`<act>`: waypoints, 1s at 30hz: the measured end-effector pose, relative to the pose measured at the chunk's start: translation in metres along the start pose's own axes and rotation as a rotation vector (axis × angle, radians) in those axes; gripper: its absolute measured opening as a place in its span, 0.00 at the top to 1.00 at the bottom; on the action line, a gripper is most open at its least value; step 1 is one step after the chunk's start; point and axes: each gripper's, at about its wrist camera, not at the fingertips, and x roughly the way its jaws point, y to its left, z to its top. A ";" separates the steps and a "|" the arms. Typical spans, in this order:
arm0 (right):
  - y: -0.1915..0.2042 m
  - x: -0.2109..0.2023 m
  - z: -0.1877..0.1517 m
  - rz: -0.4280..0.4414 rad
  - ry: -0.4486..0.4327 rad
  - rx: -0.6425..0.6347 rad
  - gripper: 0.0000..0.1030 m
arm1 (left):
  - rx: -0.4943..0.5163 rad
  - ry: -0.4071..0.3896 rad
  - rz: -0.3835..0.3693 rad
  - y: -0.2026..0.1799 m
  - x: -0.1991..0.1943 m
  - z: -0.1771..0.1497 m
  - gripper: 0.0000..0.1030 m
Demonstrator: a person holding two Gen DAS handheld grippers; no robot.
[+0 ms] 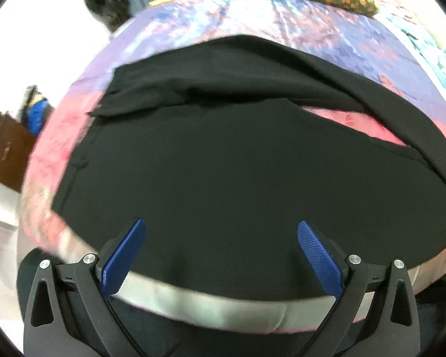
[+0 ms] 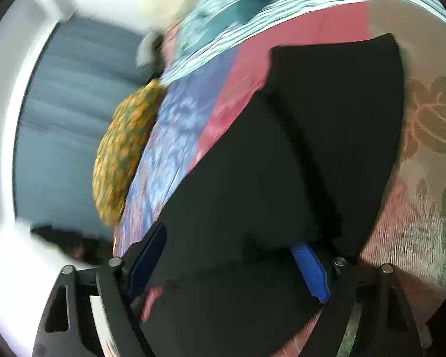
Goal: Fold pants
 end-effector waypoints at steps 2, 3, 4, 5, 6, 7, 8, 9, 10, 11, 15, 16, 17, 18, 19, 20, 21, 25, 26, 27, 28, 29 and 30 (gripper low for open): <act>0.013 0.016 0.009 -0.089 0.054 -0.064 0.96 | -0.042 0.028 -0.148 0.006 0.010 0.031 0.01; 0.018 0.016 0.013 -0.084 0.062 -0.082 0.96 | -0.075 0.032 -0.215 0.011 0.014 0.050 0.01; 0.025 0.011 0.018 -0.070 0.061 -0.110 0.96 | -0.113 0.038 -0.277 0.018 0.020 0.081 0.01; 0.040 0.002 0.025 -0.045 0.054 -0.174 0.96 | -0.132 0.035 -0.313 0.023 0.025 0.103 0.01; 0.056 -0.010 0.029 -0.024 0.039 -0.245 0.96 | -0.146 0.027 -0.347 0.026 0.031 0.125 0.01; 0.064 -0.016 0.035 -0.006 0.027 -0.290 0.96 | -0.164 0.023 -0.376 0.030 0.040 0.150 0.01; 0.081 -0.029 0.038 0.020 0.016 -0.349 0.96 | -0.193 0.035 -0.409 0.034 0.054 0.174 0.01; 0.094 -0.037 0.036 0.038 0.010 -0.394 0.96 | -0.231 0.072 -0.454 0.037 0.072 0.196 0.01; 0.106 -0.048 0.037 0.057 0.005 -0.438 0.96 | -0.264 0.105 -0.484 0.039 0.086 0.210 0.01; 0.118 -0.055 0.038 0.077 0.002 -0.482 0.96 | -0.309 0.148 -0.509 0.042 0.105 0.224 0.01; 0.150 -0.095 0.027 0.132 -0.020 -0.621 0.96 | -0.412 0.235 -0.490 0.045 0.153 0.251 0.02; 0.155 -0.097 0.025 0.143 -0.020 -0.643 0.96 | -0.412 0.244 -0.476 0.044 0.159 0.256 0.02; 0.159 -0.103 0.021 0.155 -0.021 -0.670 0.96 | -0.406 0.247 -0.456 0.041 0.163 0.259 0.02; 0.160 -0.115 0.017 0.164 -0.023 -0.694 0.96 | -0.400 0.247 -0.441 0.040 0.166 0.261 0.07; 0.162 -0.121 0.013 0.172 -0.027 -0.717 0.96 | -0.394 0.249 -0.425 0.039 0.168 0.262 0.14; 0.163 -0.129 0.010 0.180 -0.033 -0.736 0.96 | -0.392 0.258 -0.417 0.038 0.171 0.263 0.39; 0.162 -0.136 0.008 0.189 -0.039 -0.745 0.96 | -0.398 0.273 -0.422 0.039 0.175 0.263 0.85; 0.152 -0.146 0.011 0.172 -0.021 -0.745 0.96 | -0.499 0.235 -0.441 0.053 0.161 0.249 0.97; 0.150 -0.135 0.014 0.139 -0.009 -0.748 0.96 | -0.496 0.174 -0.429 0.057 0.138 0.247 0.97; 0.145 -0.121 0.021 0.111 0.016 -0.733 0.96 | -0.473 0.103 -0.418 0.062 0.107 0.245 0.97; 0.142 -0.114 0.028 0.104 0.031 -0.712 0.96 | -0.455 0.045 -0.415 0.068 0.080 0.241 0.97; 0.139 -0.105 0.036 0.111 0.040 -0.688 0.96 | -0.436 -0.043 -0.415 0.078 0.039 0.232 0.97; 0.140 -0.098 0.044 0.117 0.037 -0.680 0.96 | -0.418 -0.121 -0.414 0.087 0.003 0.219 0.96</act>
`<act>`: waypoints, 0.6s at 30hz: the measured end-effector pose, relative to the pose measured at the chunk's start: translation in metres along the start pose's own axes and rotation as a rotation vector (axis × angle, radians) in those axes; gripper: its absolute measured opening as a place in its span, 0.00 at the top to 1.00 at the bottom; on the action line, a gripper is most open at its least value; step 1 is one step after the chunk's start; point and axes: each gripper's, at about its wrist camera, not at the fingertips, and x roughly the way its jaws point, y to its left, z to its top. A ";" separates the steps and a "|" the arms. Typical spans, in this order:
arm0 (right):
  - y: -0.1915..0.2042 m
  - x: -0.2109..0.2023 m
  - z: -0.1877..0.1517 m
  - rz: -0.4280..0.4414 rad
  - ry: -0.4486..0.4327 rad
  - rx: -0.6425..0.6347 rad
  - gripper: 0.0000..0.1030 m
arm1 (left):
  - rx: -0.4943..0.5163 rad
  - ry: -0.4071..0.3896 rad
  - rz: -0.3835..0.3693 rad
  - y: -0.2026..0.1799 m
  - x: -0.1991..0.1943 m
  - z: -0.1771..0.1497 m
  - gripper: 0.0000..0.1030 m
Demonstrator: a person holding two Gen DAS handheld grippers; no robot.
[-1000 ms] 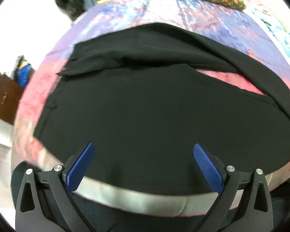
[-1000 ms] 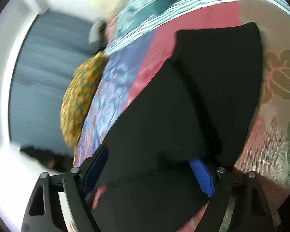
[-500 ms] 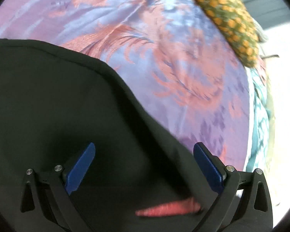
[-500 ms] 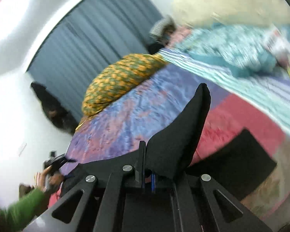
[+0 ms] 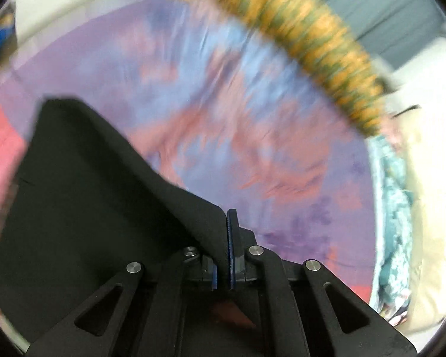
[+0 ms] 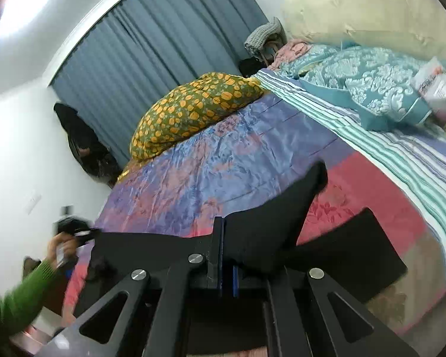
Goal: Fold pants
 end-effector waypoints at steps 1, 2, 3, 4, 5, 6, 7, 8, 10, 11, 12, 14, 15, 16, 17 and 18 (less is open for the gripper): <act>-0.002 0.003 0.007 0.008 -0.013 0.005 0.96 | 0.043 -0.083 -0.008 0.000 -0.044 -0.013 0.96; -0.005 0.005 0.016 0.033 -0.028 0.019 0.96 | 0.085 -0.164 0.010 0.003 -0.083 -0.034 0.95; -0.007 0.006 0.019 0.043 -0.026 0.025 0.96 | 0.114 -0.217 0.042 0.007 -0.110 -0.056 0.95; -0.012 0.008 0.023 0.045 -0.021 0.031 0.96 | 0.134 -0.253 0.079 0.013 -0.129 -0.084 0.94; -0.019 0.011 0.023 0.039 0.000 0.030 0.96 | 0.133 -0.265 0.126 0.023 -0.138 -0.118 0.94; -0.026 0.017 0.019 0.019 0.034 0.024 0.96 | 0.121 -0.232 0.173 0.034 -0.132 -0.154 0.94; -0.037 0.023 0.012 -0.019 0.073 0.024 0.96 | 0.118 -0.185 0.202 0.041 -0.119 -0.180 0.94; -0.052 0.033 0.001 -0.056 0.130 0.038 0.96 | 0.131 -0.116 0.250 0.047 -0.098 -0.211 0.94; -0.083 0.050 -0.024 -0.154 0.254 0.076 0.96 | 0.171 -0.033 0.302 0.054 -0.063 -0.251 0.94; -0.099 0.057 -0.037 -0.198 0.306 0.094 0.96 | 0.158 0.002 0.299 0.057 -0.050 -0.262 0.94; -0.108 0.061 -0.046 -0.224 0.346 0.100 0.96 | 0.137 0.022 0.299 0.062 -0.044 -0.268 0.94; -0.123 0.066 -0.062 -0.304 0.412 0.093 0.96 | 0.128 0.018 0.321 0.061 -0.041 -0.274 0.94; -0.126 0.066 -0.064 -0.305 0.427 0.098 0.95 | 0.134 0.012 0.326 0.057 -0.043 -0.273 0.94; -0.128 0.064 -0.064 -0.300 0.427 0.105 0.95 | 0.140 0.010 0.328 0.054 -0.045 -0.273 0.94; -0.129 0.063 -0.063 -0.299 0.422 0.103 0.95 | 0.143 0.013 0.329 0.050 -0.046 -0.272 0.94; -0.129 0.063 -0.060 -0.302 0.422 0.092 0.95 | 0.143 0.014 0.327 0.052 -0.040 -0.266 0.94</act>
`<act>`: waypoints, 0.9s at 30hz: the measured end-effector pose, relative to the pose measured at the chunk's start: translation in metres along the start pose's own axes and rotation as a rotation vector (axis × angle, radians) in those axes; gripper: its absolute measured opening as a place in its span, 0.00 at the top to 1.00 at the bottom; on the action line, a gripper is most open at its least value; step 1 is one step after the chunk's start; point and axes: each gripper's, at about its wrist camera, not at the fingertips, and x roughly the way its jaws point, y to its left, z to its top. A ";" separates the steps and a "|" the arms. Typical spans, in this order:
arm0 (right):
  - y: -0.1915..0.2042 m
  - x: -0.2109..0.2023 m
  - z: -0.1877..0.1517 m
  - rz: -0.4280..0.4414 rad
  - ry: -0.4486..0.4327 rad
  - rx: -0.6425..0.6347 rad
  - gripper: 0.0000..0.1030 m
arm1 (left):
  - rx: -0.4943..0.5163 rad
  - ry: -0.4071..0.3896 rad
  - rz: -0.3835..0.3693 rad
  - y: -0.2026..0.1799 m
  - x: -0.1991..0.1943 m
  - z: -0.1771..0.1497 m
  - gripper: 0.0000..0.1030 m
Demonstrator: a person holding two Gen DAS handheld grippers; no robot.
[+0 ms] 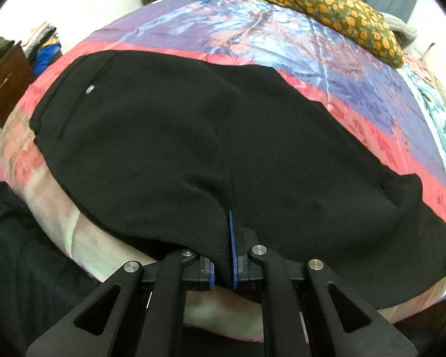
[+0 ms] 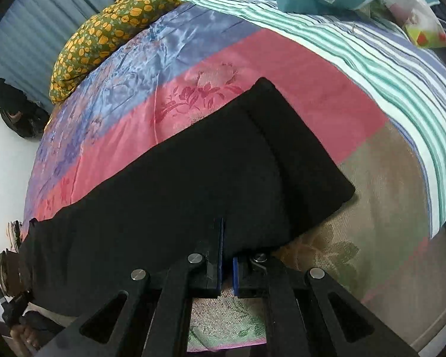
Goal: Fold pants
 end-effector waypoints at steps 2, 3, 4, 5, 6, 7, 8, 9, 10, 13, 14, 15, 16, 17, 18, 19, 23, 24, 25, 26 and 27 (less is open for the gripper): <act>0.007 -0.004 0.007 -0.017 -0.021 -0.041 0.96 | -0.002 -0.022 -0.014 0.001 -0.003 0.010 0.94; 0.013 -0.010 0.012 -0.023 -0.046 -0.075 0.96 | -0.007 -0.051 -0.026 0.002 -0.008 0.014 0.94; 0.022 -0.022 0.020 -0.021 -0.095 -0.117 0.96 | -0.017 -0.100 -0.040 -0.001 -0.018 0.023 0.94; 0.032 -0.040 0.027 -0.006 -0.160 -0.154 0.96 | -0.024 -0.164 -0.048 -0.005 -0.032 0.031 0.94; 0.039 -0.053 0.030 0.003 -0.205 -0.176 0.96 | -0.024 -0.219 -0.050 -0.008 -0.044 0.033 0.94; 0.045 -0.069 0.034 0.011 -0.264 -0.201 0.96 | -0.015 -0.275 -0.050 -0.012 -0.055 0.034 0.94; 0.048 -0.083 0.035 0.010 -0.319 -0.223 0.96 | 0.007 -0.317 -0.039 -0.015 -0.061 0.030 0.94; 0.046 -0.089 0.036 0.003 -0.343 -0.225 0.96 | 0.032 -0.324 -0.016 -0.020 -0.058 0.024 0.94; 0.033 -0.083 0.036 -0.010 -0.323 -0.197 0.96 | 0.063 -0.295 0.012 -0.024 -0.047 0.015 0.94; -0.010 -0.030 0.032 -0.043 -0.123 -0.067 0.96 | 0.098 -0.108 0.026 -0.026 -0.005 -0.011 0.93; -0.021 -0.012 0.027 -0.069 -0.066 -0.046 0.96 | 0.099 -0.075 0.029 -0.026 0.001 -0.017 0.93; -0.024 -0.004 0.023 -0.083 -0.049 -0.050 0.95 | 0.106 -0.065 0.039 -0.026 0.002 -0.021 0.93; -0.023 -0.002 0.020 -0.091 -0.055 -0.064 0.95 | 0.117 -0.071 0.043 -0.026 0.000 -0.023 0.93; -0.020 -0.005 0.018 -0.099 -0.077 -0.076 0.95 | 0.124 -0.074 0.044 -0.028 -0.001 -0.022 0.92; -0.021 -0.007 0.018 -0.099 -0.085 -0.069 0.95 | 0.128 -0.072 0.045 -0.027 -0.001 -0.021 0.92; -0.022 -0.008 0.018 -0.095 -0.089 -0.055 0.95 | 0.123 -0.062 0.044 -0.025 -0.002 -0.020 0.92; -0.023 -0.008 0.016 -0.108 -0.080 -0.047 0.95 | 0.150 -0.017 0.085 -0.031 0.010 -0.028 0.92; -0.023 -0.008 0.014 -0.120 -0.076 -0.054 0.95 | 0.173 -0.015 0.097 -0.033 0.011 -0.030 0.92; -0.023 -0.009 0.014 -0.131 -0.076 -0.061 0.95 | 0.190 -0.019 0.103 -0.034 0.009 -0.032 0.92; -0.022 -0.009 0.012 -0.141 -0.079 -0.070 0.95 | 0.204 -0.017 0.106 -0.035 0.008 -0.033 0.92; -0.017 -0.007 0.011 -0.153 -0.079 -0.083 0.95 | 0.212 -0.008 0.107 -0.037 0.010 -0.032 0.92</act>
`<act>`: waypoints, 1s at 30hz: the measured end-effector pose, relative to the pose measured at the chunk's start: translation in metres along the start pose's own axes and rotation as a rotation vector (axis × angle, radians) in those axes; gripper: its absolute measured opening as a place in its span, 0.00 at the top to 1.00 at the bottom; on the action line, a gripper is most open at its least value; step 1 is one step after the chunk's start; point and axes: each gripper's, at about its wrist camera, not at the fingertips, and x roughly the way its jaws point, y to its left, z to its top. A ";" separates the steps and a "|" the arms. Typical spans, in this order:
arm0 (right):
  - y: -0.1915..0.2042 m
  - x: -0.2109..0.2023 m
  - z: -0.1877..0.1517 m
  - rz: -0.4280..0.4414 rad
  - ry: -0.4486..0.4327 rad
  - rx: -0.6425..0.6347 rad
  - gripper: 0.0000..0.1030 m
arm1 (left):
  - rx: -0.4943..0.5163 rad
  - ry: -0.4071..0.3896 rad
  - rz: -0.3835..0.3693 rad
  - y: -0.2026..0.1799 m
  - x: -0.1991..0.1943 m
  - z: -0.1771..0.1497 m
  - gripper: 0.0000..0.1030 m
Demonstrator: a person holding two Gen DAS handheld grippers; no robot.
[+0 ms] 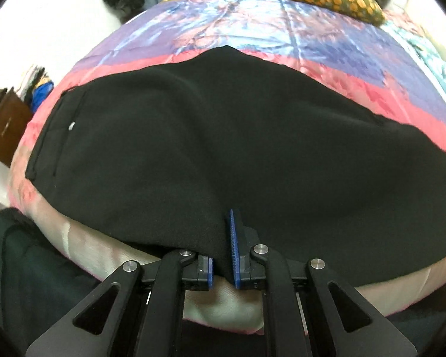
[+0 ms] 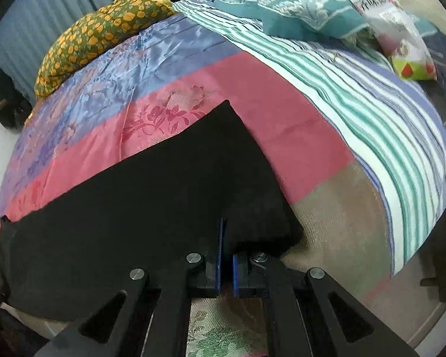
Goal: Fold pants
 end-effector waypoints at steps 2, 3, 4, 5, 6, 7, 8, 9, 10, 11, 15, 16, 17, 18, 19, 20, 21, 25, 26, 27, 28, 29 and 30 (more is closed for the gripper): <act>0.002 0.000 0.000 -0.024 0.003 -0.012 0.95 | 0.009 0.023 -0.004 0.001 0.000 0.001 0.90; 0.002 -0.001 0.000 -0.031 -0.001 -0.010 0.87 | 0.021 0.038 -0.005 0.002 -0.001 0.001 0.87; 0.001 -0.002 0.000 -0.036 -0.001 -0.004 0.81 | 0.027 0.047 -0.014 0.003 -0.003 0.001 0.86; 0.000 -0.003 0.000 -0.034 0.004 0.006 0.61 | 0.032 0.065 -0.019 0.006 -0.007 -0.001 0.71; -0.002 -0.005 0.001 -0.012 0.007 0.019 0.40 | 0.036 0.088 -0.018 0.010 -0.011 -0.005 0.50; -0.003 -0.009 0.000 0.029 0.001 0.031 0.34 | 0.035 0.106 -0.018 0.015 -0.017 -0.009 0.42; -0.002 -0.016 0.000 0.042 -0.009 0.038 0.29 | 0.033 0.114 -0.033 0.021 -0.026 -0.014 0.40; 0.000 -0.022 -0.001 0.025 -0.017 0.038 0.24 | 0.035 0.120 -0.059 0.026 -0.035 -0.018 0.41; 0.002 -0.033 -0.001 -0.033 -0.037 0.030 0.21 | 0.032 0.118 -0.094 0.031 -0.045 -0.019 0.41; 0.004 -0.042 -0.003 -0.061 -0.063 0.022 0.19 | 0.019 0.086 -0.138 0.039 -0.059 -0.016 0.42; 0.016 -0.078 -0.009 -0.103 -0.180 0.006 0.19 | 0.029 -0.060 -0.231 0.045 -0.068 0.042 0.43; 0.020 -0.082 -0.010 -0.080 -0.195 0.008 0.18 | 0.052 -0.047 -0.282 0.040 -0.051 0.063 0.43; 0.026 -0.083 -0.011 -0.050 -0.199 0.011 0.17 | 0.083 -0.021 -0.314 0.031 -0.031 0.079 0.43; 0.031 -0.080 -0.011 -0.021 -0.194 0.012 0.17 | 0.115 0.011 -0.323 0.021 -0.006 0.095 0.50; 0.039 -0.073 -0.012 0.017 -0.179 0.011 0.17 | 0.145 0.042 -0.315 0.009 0.021 0.108 0.61; 0.045 -0.067 -0.013 0.043 -0.170 0.009 0.17 | 0.168 0.052 -0.274 0.000 0.048 0.121 0.87; 0.051 -0.058 -0.014 0.085 -0.161 0.008 0.17 | 0.174 0.040 -0.224 -0.006 0.068 0.130 0.94; 0.052 0.006 -0.021 0.105 0.004 0.056 0.16 | -0.056 -0.093 -0.012 0.022 0.098 0.154 0.96; 0.052 0.011 -0.024 0.103 -0.027 0.047 0.16 | -0.129 -0.113 0.021 0.032 0.096 0.155 0.98; 0.055 0.008 -0.026 0.086 -0.062 0.024 0.14 | -0.172 -0.113 0.022 0.039 0.097 0.154 0.98; 0.058 0.009 -0.026 0.071 -0.057 0.006 0.12 | -0.202 -0.104 0.009 0.044 0.097 0.152 0.98; 0.062 0.011 -0.025 0.060 -0.051 -0.015 0.08 | -0.199 -0.097 0.005 0.044 0.094 0.149 0.97; 0.065 0.012 -0.025 0.055 -0.049 -0.030 0.04 | -0.173 -0.095 0.011 0.042 0.087 0.146 0.92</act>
